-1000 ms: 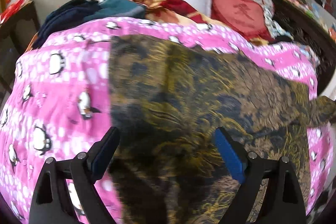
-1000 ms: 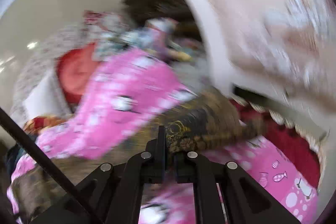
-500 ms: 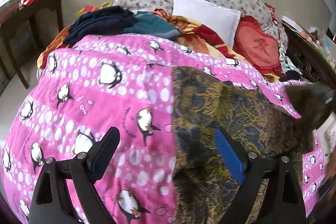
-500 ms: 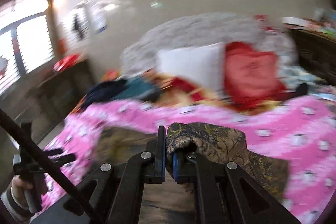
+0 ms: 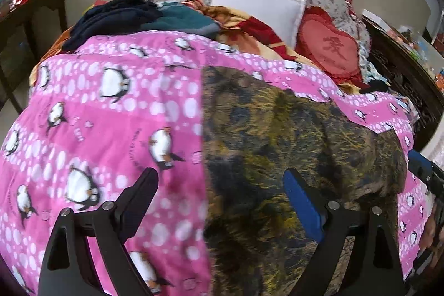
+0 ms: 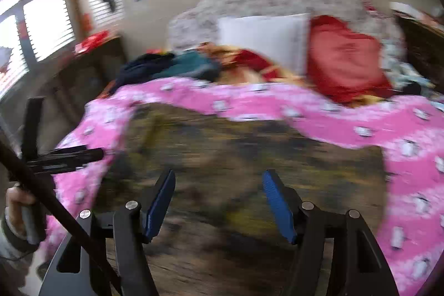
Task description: Fold small clothes
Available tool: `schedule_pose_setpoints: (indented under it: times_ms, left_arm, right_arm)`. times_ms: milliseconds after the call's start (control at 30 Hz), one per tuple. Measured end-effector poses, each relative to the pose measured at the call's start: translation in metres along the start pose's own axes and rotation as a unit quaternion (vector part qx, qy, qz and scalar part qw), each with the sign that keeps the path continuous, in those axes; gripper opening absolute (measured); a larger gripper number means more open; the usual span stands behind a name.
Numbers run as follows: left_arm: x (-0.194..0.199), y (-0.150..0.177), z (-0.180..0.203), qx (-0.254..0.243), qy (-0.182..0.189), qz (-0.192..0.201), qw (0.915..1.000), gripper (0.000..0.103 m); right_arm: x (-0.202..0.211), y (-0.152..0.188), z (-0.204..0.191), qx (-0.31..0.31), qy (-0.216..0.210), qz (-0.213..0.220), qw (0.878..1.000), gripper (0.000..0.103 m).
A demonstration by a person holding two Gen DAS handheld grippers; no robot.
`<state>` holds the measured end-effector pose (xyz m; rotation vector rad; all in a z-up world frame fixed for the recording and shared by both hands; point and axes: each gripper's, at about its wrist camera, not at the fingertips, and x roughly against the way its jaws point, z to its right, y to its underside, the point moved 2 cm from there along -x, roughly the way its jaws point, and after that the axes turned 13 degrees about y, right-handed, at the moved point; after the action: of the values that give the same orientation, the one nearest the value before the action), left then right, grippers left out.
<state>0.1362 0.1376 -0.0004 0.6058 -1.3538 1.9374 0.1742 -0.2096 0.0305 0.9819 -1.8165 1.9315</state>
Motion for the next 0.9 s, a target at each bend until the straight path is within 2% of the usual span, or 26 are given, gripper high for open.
schedule_pose_setpoints:
  times_ms: [100, 200, 333, 500, 633, 700, 767, 833, 900]
  left_arm:
    - [-0.01, 0.004, 0.021, -0.023, 0.014, -0.014, 0.9995, 0.091]
    - [-0.016, 0.01, 0.043, -0.057, 0.034, -0.024, 0.9975, 0.091]
    - [-0.023, 0.023, 0.064, -0.095, 0.037, -0.042, 0.9939, 0.091]
    - [-0.018, 0.036, 0.055, -0.096, 0.029, -0.056, 0.9934, 0.091]
    - [0.002, 0.036, 0.03, -0.092, 0.003, -0.035, 0.9952, 0.091]
    - [0.007, 0.034, 0.02, -0.083, -0.004, -0.027, 0.9961, 0.091]
    - [0.008, 0.035, 0.016, -0.072, 0.002, -0.032, 0.9969, 0.091]
    - [0.007, 0.037, 0.017, -0.072, 0.014, -0.036, 0.9967, 0.091]
    - [0.005, 0.039, 0.021, -0.081, 0.019, -0.037, 0.9958, 0.091]
  right_arm:
    - [-0.003, 0.005, 0.02, -0.034, -0.006, -0.013, 0.999, 0.071]
    - [-0.009, 0.012, 0.019, -0.031, -0.012, -0.023, 0.999, 0.071]
    - [-0.03, 0.011, 0.003, -0.044, -0.057, -0.049, 0.996, 0.071]
    - [-0.079, 0.0, -0.02, -0.085, -0.087, -0.112, 0.986, 0.073]
    - [-0.076, -0.032, -0.059, -0.104, -0.18, -0.079, 0.975, 0.074]
    - [-0.078, -0.047, -0.082, -0.11, -0.236, -0.077, 0.962, 0.075]
    - [-0.076, -0.059, -0.097, -0.117, -0.261, -0.075, 0.955, 0.075]
    - [-0.064, -0.065, -0.099, -0.121, -0.288, -0.055, 0.949, 0.076]
    - [-0.051, -0.063, -0.09, -0.123, -0.302, -0.044, 0.944, 0.083]
